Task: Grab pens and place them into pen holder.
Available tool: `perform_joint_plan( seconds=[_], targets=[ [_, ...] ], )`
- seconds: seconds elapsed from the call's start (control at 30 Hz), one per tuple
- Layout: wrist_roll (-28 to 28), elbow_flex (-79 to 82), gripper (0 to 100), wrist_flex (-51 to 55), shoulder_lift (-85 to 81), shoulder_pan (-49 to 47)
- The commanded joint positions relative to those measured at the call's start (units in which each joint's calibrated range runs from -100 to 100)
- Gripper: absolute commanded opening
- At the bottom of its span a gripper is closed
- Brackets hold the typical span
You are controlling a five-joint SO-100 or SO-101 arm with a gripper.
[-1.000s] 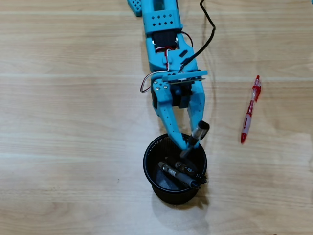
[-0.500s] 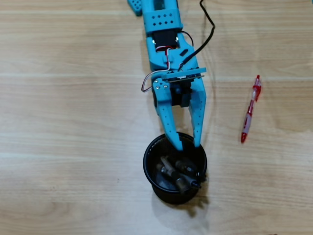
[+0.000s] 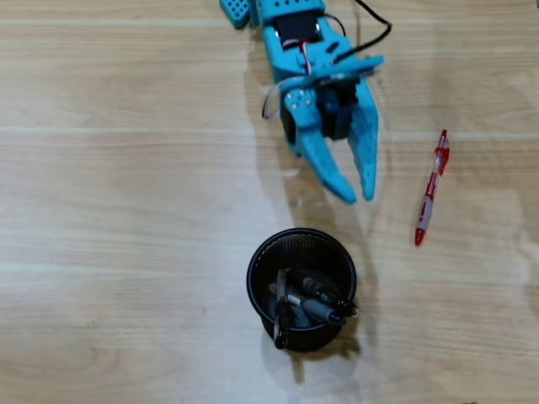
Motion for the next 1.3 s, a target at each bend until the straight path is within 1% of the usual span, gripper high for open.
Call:
perform_joint_plan(
  seconds=[0.0,0.07,0.13,0.23,0.27,0.4,0.43,0.63,0.73,0.87,1.0,1.2,1.27],
  targets=[
    [2.3,10.5,2,-0.2,-15.3,-1.1],
    [3.9,13.8,2,3.0,-20.4,-1.4],
    [4.9,14.6,2,10.0,-25.0,-1.8],
    [5.3,13.7,2,24.3,-30.5,-3.3],
    [5.3,12.0,2,33.6,-33.2,-3.6],
    [6.7,7.3,2,51.7,-36.8,-5.6],
    [6.6,5.0,2,59.7,-37.6,-6.2],
    [6.5,0.6,2,77.9,-37.0,-10.8],
    [6.5,-2.5,2,81.9,-33.6,-12.9],
    [6.3,-10.4,2,87.6,-27.1,-15.7],
    [4.1,-19.5,2,91.5,-18.9,-19.1],
    [3.7,-33.8,2,92.3,-5.7,-23.5],
    [2.1,-40.1,2,92.2,0.4,-25.5]
  ],
)
